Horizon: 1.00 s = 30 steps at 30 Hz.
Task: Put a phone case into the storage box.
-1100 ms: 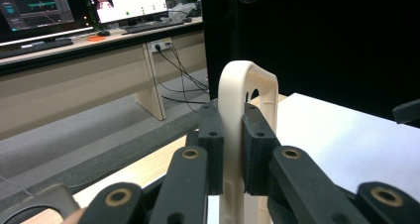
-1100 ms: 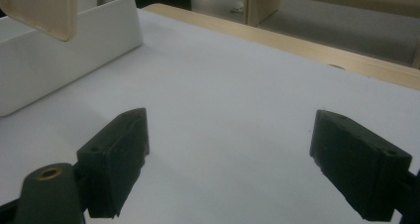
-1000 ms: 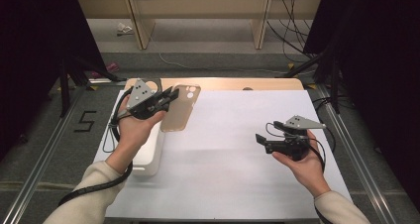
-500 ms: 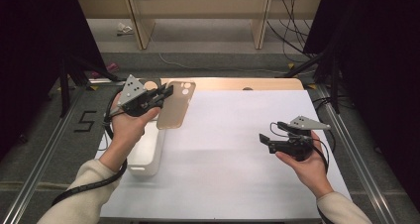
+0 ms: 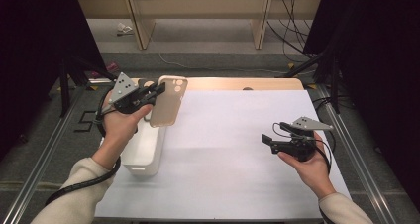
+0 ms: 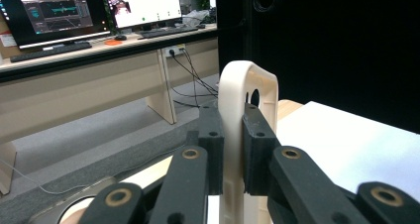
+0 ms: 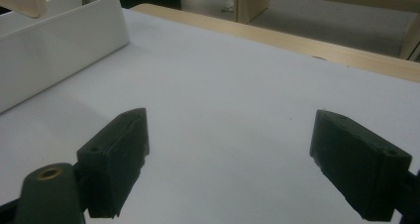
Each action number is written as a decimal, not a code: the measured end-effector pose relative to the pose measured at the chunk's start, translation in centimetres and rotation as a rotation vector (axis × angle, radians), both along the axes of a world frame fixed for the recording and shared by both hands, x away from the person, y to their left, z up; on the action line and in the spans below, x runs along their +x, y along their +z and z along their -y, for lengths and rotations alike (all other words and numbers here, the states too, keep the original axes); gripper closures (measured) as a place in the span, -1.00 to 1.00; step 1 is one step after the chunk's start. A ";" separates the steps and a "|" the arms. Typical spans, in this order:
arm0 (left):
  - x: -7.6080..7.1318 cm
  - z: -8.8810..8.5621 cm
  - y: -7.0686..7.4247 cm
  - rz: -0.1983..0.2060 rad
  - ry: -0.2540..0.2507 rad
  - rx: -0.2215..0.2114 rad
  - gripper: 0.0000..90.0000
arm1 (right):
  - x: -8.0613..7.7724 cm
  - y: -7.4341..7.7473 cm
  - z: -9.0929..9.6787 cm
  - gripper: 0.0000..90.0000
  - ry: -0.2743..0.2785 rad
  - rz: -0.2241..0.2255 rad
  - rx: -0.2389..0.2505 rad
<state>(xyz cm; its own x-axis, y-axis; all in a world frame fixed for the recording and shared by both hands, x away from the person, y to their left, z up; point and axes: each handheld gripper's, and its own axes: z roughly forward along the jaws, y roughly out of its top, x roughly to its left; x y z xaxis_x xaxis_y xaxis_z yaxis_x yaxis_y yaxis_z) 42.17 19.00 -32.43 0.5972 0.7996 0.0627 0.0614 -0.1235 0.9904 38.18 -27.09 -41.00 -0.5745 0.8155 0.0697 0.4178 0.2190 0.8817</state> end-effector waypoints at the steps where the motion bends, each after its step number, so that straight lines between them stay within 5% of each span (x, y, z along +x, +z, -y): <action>1: 0.0 -0.1 0.0 0.001 0.002 0.001 0.81 | 0.0 0.0 0.0 -0.64 -0.001 0.000 0.001; 30: 1.5 -3.3 -0.6 -0.016 0.077 -0.017 0.81 | 0.0 -0.1 0.2 -0.64 0.007 0.000 -0.001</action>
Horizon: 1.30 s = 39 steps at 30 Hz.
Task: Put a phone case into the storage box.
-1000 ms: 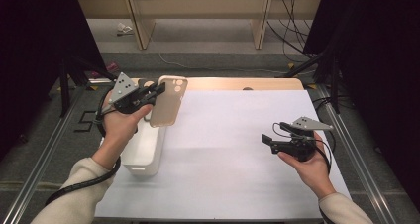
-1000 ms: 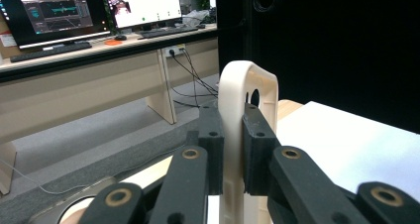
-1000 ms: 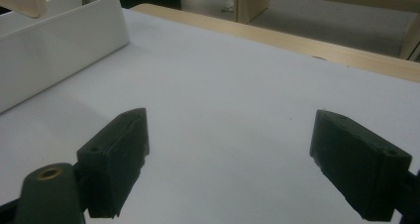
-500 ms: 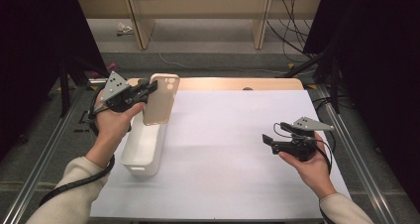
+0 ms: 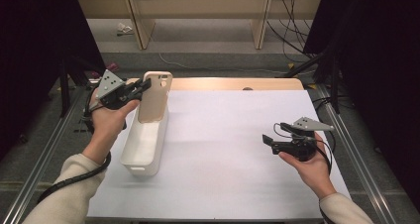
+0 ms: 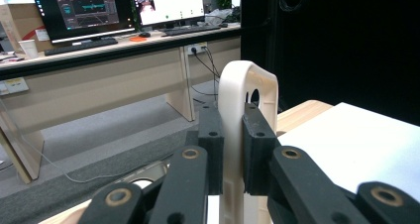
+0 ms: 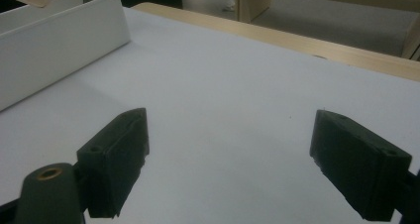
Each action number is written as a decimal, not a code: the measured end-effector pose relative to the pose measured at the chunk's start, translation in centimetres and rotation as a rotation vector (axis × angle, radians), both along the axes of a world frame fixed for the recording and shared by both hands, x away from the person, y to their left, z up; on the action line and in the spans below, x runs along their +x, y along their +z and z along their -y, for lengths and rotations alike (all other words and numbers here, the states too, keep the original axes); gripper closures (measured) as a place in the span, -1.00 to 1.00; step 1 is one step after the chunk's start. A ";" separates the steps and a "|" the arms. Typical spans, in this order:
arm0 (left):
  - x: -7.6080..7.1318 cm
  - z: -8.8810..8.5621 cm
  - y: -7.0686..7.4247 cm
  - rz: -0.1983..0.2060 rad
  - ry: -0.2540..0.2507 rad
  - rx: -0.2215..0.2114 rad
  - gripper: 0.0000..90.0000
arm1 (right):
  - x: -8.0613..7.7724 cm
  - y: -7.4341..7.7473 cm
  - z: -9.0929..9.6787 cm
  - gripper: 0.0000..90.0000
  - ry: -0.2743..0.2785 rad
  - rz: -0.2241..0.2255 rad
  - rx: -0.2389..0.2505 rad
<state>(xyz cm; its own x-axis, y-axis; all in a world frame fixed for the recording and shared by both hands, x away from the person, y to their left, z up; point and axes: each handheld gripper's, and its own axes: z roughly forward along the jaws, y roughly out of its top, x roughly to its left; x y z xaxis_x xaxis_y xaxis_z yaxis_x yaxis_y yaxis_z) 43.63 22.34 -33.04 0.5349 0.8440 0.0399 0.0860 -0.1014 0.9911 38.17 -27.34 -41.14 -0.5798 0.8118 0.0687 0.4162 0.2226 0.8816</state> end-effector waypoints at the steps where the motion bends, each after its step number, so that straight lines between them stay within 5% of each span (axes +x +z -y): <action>1: 0.1 -0.1 0.0 -0.001 0.003 -0.001 0.81 | 0.0 0.0 0.0 -0.64 0.000 0.000 0.001; 39: 3.2 -1.2 -1.9 -0.038 0.079 0.019 0.81 | 0.0 -0.1 0.1 -0.64 0.003 -0.006 0.017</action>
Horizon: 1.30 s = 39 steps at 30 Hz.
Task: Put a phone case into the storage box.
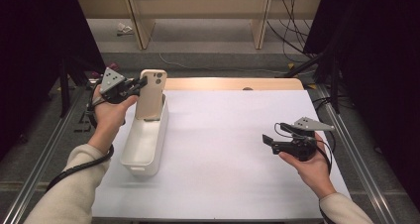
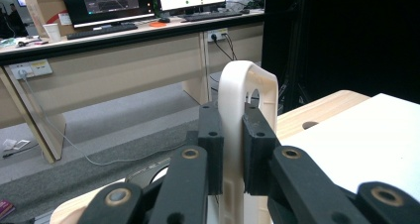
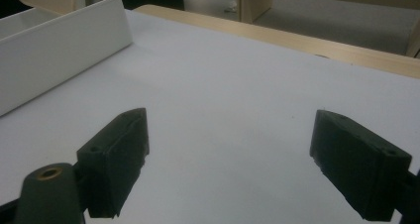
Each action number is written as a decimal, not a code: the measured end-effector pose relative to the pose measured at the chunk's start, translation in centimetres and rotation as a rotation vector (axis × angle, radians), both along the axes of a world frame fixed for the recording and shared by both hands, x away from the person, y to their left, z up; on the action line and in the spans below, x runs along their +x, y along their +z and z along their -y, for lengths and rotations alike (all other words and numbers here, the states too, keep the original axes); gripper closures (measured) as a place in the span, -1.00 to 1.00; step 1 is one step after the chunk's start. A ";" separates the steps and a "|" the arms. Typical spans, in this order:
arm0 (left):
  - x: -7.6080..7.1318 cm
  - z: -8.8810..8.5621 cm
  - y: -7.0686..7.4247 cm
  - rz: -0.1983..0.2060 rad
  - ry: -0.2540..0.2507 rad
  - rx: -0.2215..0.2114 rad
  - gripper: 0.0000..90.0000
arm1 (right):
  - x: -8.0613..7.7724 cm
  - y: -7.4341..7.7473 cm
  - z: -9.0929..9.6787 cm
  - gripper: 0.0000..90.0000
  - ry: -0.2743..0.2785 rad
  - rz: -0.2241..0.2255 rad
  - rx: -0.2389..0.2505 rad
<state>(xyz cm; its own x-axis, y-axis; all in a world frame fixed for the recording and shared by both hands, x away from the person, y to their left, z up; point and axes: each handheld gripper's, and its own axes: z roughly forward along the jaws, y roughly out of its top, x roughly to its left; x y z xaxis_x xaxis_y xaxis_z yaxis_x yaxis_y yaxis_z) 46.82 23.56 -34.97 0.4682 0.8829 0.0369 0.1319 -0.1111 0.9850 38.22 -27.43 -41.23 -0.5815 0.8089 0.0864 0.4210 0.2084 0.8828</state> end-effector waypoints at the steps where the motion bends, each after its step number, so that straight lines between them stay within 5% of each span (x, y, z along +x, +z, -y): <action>1: 0.1 0.0 0.0 -0.001 0.002 -0.003 0.81 | 0.0 0.0 0.0 -0.64 -0.001 0.001 0.001; 39: 2.7 -0.4 -3.5 -0.081 0.034 0.003 0.80 | 0.0 -0.1 0.0 -0.64 0.004 -0.003 -0.001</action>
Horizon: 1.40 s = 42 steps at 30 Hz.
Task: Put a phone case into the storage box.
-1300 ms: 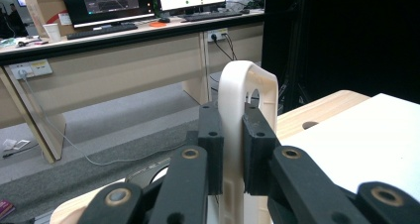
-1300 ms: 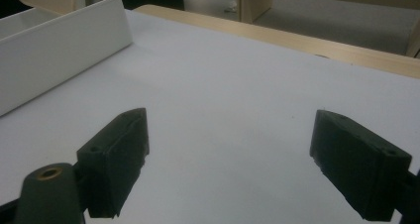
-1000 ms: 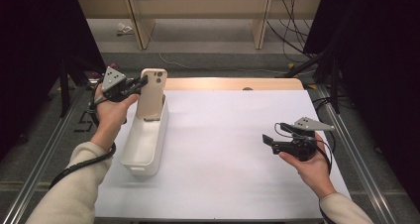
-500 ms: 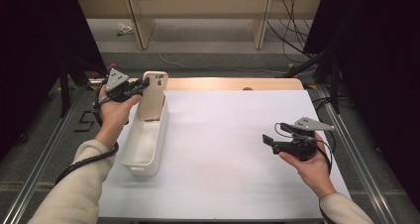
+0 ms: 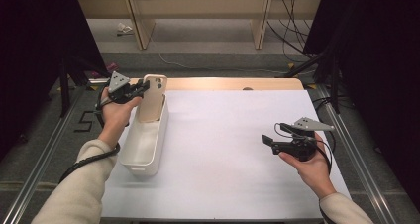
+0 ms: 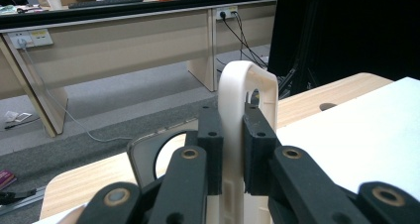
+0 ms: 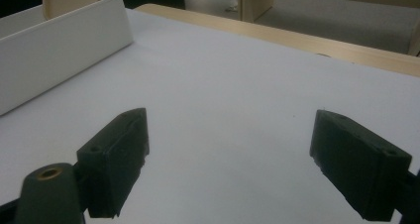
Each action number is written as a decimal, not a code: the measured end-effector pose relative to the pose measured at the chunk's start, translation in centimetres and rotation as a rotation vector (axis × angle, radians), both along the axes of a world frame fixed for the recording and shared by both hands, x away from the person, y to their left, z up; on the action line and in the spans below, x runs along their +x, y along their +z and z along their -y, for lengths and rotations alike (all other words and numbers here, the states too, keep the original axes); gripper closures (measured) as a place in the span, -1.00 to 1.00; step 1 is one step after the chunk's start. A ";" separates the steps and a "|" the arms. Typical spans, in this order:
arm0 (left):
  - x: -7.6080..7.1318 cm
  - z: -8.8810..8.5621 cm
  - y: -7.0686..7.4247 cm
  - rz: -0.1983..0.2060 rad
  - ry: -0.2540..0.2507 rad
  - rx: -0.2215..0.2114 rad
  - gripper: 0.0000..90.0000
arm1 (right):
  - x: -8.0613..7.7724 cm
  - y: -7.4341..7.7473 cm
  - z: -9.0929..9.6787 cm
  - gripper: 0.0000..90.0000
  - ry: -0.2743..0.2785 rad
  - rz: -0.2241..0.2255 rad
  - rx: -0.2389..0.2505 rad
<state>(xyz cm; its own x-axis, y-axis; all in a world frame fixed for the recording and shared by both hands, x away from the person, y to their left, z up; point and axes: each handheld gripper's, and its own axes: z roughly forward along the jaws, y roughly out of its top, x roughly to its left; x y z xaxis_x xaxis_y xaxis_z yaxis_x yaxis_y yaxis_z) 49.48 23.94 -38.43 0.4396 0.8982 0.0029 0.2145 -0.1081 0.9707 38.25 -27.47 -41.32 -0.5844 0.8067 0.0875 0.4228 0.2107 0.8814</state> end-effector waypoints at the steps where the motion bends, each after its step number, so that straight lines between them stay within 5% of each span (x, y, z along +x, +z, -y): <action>1: 0.0 0.0 -0.1 -0.002 0.000 0.000 0.80 | 0.0 0.0 0.0 -0.64 0.000 0.000 0.000; 42: 0.9 -0.7 -2.3 -0.068 0.032 0.001 0.78 | 0.0 0.0 -0.1 -0.64 0.006 -0.003 0.001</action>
<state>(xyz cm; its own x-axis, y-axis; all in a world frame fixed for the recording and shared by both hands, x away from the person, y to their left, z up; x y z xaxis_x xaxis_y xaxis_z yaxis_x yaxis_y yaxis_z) 50.39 24.63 -40.76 0.4102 0.9117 -0.0250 0.2833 -0.1013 0.9537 38.29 -27.41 -41.36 -0.5893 0.8029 0.0899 0.4241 0.2127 0.8803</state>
